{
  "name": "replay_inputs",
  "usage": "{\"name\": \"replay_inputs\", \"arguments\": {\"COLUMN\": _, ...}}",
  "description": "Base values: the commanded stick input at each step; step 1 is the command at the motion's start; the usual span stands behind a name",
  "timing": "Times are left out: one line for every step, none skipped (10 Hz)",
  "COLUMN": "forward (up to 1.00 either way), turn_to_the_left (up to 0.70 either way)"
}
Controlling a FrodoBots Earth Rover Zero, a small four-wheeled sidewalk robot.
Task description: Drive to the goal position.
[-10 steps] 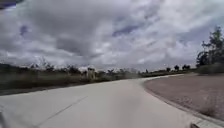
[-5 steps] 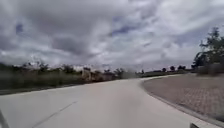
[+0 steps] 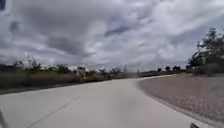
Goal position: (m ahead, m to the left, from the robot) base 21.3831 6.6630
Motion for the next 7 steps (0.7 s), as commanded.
{"name": "replay_inputs", "arguments": {"forward": 0.69, "turn_to_the_left": 0.01}}
{"name": "replay_inputs", "arguments": {"forward": 0.69, "turn_to_the_left": 0.01}}
{"name": "replay_inputs", "arguments": {"forward": 0.69, "turn_to_the_left": 0.01}}
{"name": "replay_inputs", "arguments": {"forward": 0.69, "turn_to_the_left": 0.01}}
{"name": "replay_inputs", "arguments": {"forward": 0.69, "turn_to_the_left": 0.01}}
{"name": "replay_inputs", "arguments": {"forward": 0.69, "turn_to_the_left": 0.01}}
{"name": "replay_inputs", "arguments": {"forward": 0.69, "turn_to_the_left": 0.01}}
